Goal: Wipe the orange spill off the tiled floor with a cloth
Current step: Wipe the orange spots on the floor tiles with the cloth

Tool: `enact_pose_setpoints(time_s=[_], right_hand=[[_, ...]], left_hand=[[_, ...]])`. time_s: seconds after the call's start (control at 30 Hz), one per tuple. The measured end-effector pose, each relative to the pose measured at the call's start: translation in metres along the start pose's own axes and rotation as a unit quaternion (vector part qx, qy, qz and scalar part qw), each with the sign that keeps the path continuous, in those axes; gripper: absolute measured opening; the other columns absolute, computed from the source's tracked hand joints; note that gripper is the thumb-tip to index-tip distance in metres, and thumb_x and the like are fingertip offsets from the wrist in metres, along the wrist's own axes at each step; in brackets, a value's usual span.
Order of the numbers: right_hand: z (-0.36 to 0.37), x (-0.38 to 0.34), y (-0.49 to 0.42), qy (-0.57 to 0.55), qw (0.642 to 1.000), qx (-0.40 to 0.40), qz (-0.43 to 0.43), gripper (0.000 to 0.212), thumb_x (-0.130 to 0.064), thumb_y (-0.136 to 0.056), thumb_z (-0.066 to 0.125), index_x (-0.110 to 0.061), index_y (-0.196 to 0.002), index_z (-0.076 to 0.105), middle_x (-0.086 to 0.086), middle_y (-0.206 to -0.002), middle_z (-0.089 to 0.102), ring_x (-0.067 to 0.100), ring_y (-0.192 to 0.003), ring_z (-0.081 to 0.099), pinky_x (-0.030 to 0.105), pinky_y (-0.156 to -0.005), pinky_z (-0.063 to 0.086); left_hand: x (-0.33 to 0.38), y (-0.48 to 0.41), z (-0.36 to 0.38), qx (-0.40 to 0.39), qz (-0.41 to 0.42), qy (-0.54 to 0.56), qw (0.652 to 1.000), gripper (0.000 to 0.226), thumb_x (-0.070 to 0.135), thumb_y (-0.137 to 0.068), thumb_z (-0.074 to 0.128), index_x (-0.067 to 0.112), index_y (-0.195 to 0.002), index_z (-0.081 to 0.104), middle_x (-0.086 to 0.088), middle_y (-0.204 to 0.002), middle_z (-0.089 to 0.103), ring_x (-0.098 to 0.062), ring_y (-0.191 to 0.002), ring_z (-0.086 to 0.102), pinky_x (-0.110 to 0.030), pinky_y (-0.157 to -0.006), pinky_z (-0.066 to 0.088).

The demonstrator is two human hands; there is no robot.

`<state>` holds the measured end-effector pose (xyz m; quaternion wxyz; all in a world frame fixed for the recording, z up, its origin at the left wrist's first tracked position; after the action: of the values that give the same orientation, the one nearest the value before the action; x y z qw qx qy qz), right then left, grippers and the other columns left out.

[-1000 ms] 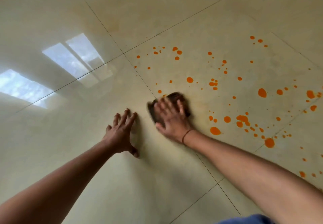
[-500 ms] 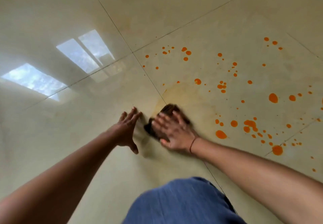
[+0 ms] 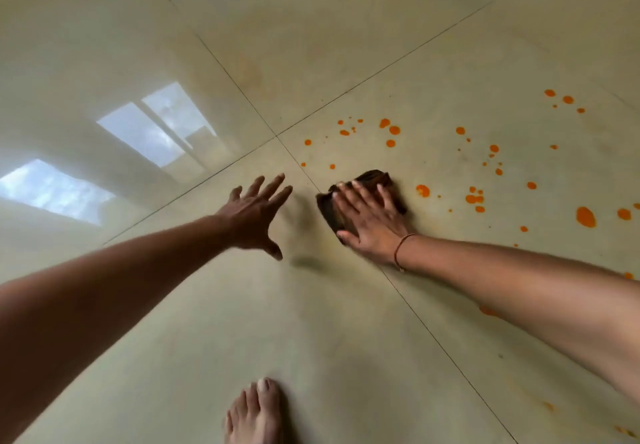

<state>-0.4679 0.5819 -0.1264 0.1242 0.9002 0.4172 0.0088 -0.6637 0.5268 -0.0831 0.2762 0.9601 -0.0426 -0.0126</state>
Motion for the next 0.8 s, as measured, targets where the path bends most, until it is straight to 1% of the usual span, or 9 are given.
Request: enact_pose_setpoints(time_s=[0.13, 0.17, 0.23, 0.3, 0.33, 0.5, 0.57, 0.67, 0.8], right_hand=[[0.007, -0.030, 0.019, 0.058, 0.975, -0.011, -0.213, 0.076, -0.063, -0.087, 0.022, -0.023, -0.152, 0.024, 0.003, -0.160, 0.024, 0.023, -0.147, 0.021, 0.055, -0.113, 0.018], [0.007, -0.024, 0.013, 0.063, 0.979, 0.008, -0.195, 0.075, -0.063, -0.087, 0.025, -0.024, -0.151, 0.028, 0.003, -0.158, 0.028, 0.022, -0.145, 0.025, 0.055, -0.112, 0.019], [-0.002, 0.000, -0.027, 0.008, 0.999, 0.041, -0.008, 0.076, -0.063, -0.086, 0.027, -0.024, -0.151, 0.027, 0.002, -0.159, 0.027, 0.022, -0.146, 0.024, 0.055, -0.113, 0.009], [-0.016, 0.003, -0.056, -0.054, 0.983, 0.071, 0.161, 0.076, -0.060, -0.085, 0.030, -0.022, -0.151, 0.028, 0.001, -0.160, 0.024, 0.023, -0.147, 0.021, 0.055, -0.113, 0.005], [-0.017, -0.009, -0.062, -0.062, 0.979, 0.086, 0.173, 0.076, -0.059, -0.085, 0.033, -0.021, -0.151, 0.030, 0.002, -0.159, 0.026, 0.023, -0.146, 0.021, 0.056, -0.113, 0.007], [-0.007, -0.050, -0.026, -0.042, 0.998, 0.055, 0.003, 0.078, -0.060, -0.084, 0.041, -0.024, -0.151, 0.027, 0.001, -0.159, 0.028, 0.019, -0.146, 0.019, 0.054, -0.112, 0.015], [-0.015, -0.019, -0.059, -0.037, 0.994, 0.059, 0.084, 0.078, -0.062, -0.085, 0.037, -0.023, -0.151, 0.027, 0.003, -0.158, 0.029, 0.020, -0.146, 0.018, 0.055, -0.112, 0.013], [-0.032, 0.002, -0.131, -0.073, 0.970, 0.060, 0.224, 0.079, -0.062, -0.085, 0.032, -0.020, -0.152, 0.026, 0.003, -0.160, 0.024, 0.023, -0.147, 0.018, 0.057, -0.114, 0.010], [-0.025, -0.050, -0.102, -0.072, 0.986, 0.076, 0.129, 0.076, -0.056, -0.088, 0.043, -0.021, -0.153, 0.023, 0.002, -0.161, 0.021, 0.022, -0.148, 0.018, 0.054, -0.116, 0.011]], left_hand=[[-0.035, -0.049, -0.030, 0.066, 0.010, 0.024, 0.997, 0.111, 0.071, -0.074, 0.060, 0.021, -0.154, 0.002, -0.002, -0.162, -0.009, -0.031, -0.148, 0.001, -0.056, -0.115, 0.016], [-0.040, -0.057, -0.033, 0.076, 0.014, 0.034, 0.996, 0.105, 0.070, -0.078, 0.056, 0.020, -0.154, 0.004, -0.002, -0.162, -0.007, -0.030, -0.148, 0.001, -0.056, -0.115, 0.014], [-0.054, -0.079, -0.038, 0.100, 0.024, 0.047, 0.994, 0.093, 0.065, -0.085, 0.049, 0.020, -0.154, 0.006, -0.002, -0.162, -0.005, -0.029, -0.148, 0.001, -0.055, -0.116, 0.010], [-0.064, -0.091, -0.035, 0.115, 0.018, 0.072, 0.991, 0.086, 0.062, -0.089, 0.044, 0.019, -0.154, 0.008, -0.003, -0.162, -0.001, -0.029, -0.148, 0.003, -0.055, -0.116, 0.008], [-0.072, -0.098, -0.034, 0.128, 0.013, 0.092, 0.987, 0.083, 0.062, -0.090, 0.042, 0.018, -0.153, 0.011, -0.004, -0.162, 0.003, -0.029, -0.148, 0.005, -0.054, -0.116, 0.009], [-0.082, -0.106, -0.023, 0.168, 0.035, 0.130, 0.977, 0.077, 0.064, -0.092, 0.022, 0.018, -0.153, 0.014, -0.004, -0.162, 0.007, -0.028, -0.148, 0.003, -0.051, -0.116, 0.006], [-0.081, -0.108, -0.018, 0.154, 0.036, 0.145, 0.977, 0.073, 0.060, -0.094, 0.025, 0.018, -0.153, 0.017, -0.004, -0.162, 0.009, -0.029, -0.148, 0.003, -0.053, -0.116, 0.006], [-0.090, -0.119, -0.029, 0.164, 0.057, 0.159, 0.972, 0.061, 0.043, -0.093, 0.029, 0.013, -0.146, 0.032, -0.011, -0.154, 0.031, -0.031, -0.144, 0.022, -0.056, -0.112, 0.018], [-0.117, -0.141, -0.051, 0.221, 0.055, 0.178, 0.957, 0.054, 0.025, -0.094, 0.031, 0.009, -0.145, 0.036, -0.012, -0.151, 0.037, -0.028, -0.140, 0.031, -0.047, -0.112, 0.022]])
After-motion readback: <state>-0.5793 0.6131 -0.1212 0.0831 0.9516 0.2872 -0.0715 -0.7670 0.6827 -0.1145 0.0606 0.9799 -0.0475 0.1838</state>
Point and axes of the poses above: each hand's wrist, its own y-axis away from the middle knuckle, its own z-axis out of the palm, x = y × z, the point moved 7 cm from there along -y, towards the middle knuckle
